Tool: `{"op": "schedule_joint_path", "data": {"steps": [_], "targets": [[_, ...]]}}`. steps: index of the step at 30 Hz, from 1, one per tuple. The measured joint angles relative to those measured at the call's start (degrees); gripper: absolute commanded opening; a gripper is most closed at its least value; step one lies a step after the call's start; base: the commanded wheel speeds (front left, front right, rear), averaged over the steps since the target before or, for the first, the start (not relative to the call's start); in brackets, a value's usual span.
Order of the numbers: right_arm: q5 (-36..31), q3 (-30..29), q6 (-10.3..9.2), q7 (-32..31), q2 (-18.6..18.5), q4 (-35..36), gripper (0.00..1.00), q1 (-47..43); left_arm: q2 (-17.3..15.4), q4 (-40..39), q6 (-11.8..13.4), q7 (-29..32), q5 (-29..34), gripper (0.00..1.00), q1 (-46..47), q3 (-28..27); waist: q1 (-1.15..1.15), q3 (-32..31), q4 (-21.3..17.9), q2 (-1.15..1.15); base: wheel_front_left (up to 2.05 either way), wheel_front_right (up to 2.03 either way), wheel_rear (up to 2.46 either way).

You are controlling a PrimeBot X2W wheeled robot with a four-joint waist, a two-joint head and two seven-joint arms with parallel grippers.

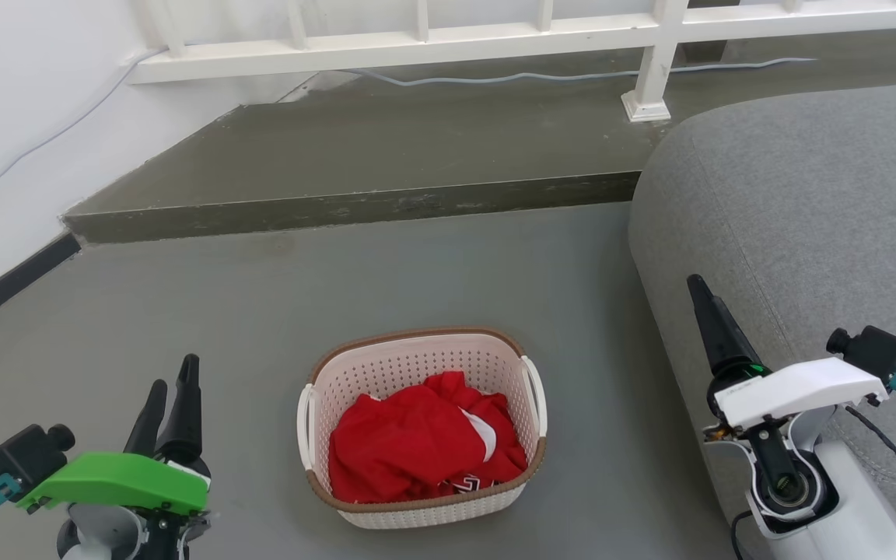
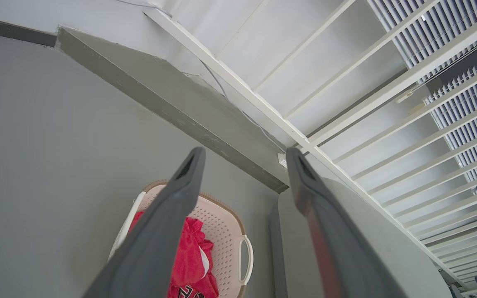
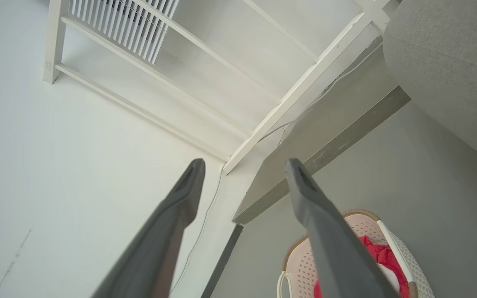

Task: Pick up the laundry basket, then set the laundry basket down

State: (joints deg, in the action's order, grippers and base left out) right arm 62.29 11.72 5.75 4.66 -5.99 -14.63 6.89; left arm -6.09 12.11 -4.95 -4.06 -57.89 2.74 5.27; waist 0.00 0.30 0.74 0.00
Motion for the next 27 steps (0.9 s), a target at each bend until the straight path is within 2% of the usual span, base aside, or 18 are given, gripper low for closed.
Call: {"op": "schedule_joint_path", "data": {"steps": [12,27], "targets": [[-11.29,2.79,-2.86,2.37,-0.27,0.02,1.00,0.85,0.22,-0.85,1.96,-2.61,10.37,1.00,0.23,1.52,0.00,-0.12,0.29,0.00,0.00,0.00,0.00],[-22.20,6.92,-4.49,4.98,-0.21,-0.89,1.00,1.29,1.23,-1.82,2.53,-5.23,21.34,1.00,0.38,3.08,0.00,-0.07,0.50,0.00,0.00,0.00,0.00]]}}
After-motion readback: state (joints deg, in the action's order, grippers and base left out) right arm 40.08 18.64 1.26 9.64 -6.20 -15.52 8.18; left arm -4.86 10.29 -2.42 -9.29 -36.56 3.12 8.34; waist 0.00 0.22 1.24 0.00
